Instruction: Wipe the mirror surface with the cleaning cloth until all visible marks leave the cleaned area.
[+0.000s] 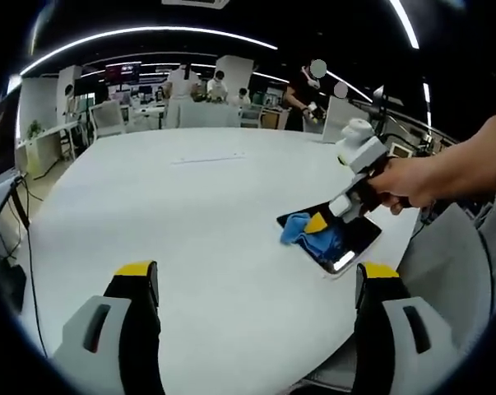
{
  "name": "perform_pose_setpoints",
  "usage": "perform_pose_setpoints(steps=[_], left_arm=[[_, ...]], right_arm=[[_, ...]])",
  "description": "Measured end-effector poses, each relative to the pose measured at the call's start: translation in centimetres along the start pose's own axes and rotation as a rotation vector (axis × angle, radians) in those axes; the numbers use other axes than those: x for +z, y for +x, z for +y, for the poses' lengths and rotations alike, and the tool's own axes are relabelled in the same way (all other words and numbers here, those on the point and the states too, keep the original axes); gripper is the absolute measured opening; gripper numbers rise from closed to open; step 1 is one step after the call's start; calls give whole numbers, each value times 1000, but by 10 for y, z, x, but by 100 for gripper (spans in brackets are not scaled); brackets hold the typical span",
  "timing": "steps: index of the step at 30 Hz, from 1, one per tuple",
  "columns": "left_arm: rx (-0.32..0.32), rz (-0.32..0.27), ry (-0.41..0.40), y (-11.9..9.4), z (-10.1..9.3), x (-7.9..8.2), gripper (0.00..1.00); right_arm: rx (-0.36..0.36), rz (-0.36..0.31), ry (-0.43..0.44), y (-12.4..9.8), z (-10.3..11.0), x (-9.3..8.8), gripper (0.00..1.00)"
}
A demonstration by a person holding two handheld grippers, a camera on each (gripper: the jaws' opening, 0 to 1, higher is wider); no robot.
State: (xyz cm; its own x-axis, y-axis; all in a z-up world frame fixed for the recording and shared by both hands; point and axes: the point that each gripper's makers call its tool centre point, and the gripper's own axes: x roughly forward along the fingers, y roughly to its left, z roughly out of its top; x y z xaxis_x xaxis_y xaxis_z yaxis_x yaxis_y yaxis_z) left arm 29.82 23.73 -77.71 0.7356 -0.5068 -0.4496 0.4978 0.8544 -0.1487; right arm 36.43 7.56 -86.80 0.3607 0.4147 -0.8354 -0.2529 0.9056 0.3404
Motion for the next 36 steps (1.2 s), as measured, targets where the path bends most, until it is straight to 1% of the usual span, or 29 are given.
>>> perform_pose_setpoints(steps=[3,5,8,12,14,17,19,26,29,30,31,33,34,36], left_arm=[[0,4,-9,2,-2,-1,99],[-7,0,-10,5,-6,0,99],[-21,14,24,9,-10,-2,99],[-54,3,11,10,-15,2,99],[-53,4,12,11,-13,1,99],[-43,-2,-8,10,-8,4,99],[-40,-13,-12,9,-7,7,99],[-39,-14,-16,5,-4,7,98],[-55,-18,-33,4,-6,7,95],[-67,-19,-43,4,-8,7,93],[-69,-16,-40,4,-9,7,93],[-20,-31,10,4,-3,9,98],[-21,-38,-5,3,-4,9,99],[-22,-35,-26,3,-4,8,99]], right_arm=[[5,-2,-10,-2,-3,-2,0],[14,-5,15,-5,-5,-3,0],[12,-6,10,-10,-11,-5,0],[33,-8,47,-11,-15,-5,0],[37,-7,58,-11,-15,-5,0],[34,-3,38,-13,-15,-6,0],[34,0,39,-13,-20,-6,0],[28,-1,47,-17,-32,-7,0],[27,-2,49,-20,-36,-9,0],[32,-5,50,-20,-37,-8,0],[53,-12,54,-20,-37,-8,0],[44,-7,69,-23,-41,-9,0],[41,-6,61,-24,-43,-9,0],[37,-5,54,-26,-47,-9,0]])
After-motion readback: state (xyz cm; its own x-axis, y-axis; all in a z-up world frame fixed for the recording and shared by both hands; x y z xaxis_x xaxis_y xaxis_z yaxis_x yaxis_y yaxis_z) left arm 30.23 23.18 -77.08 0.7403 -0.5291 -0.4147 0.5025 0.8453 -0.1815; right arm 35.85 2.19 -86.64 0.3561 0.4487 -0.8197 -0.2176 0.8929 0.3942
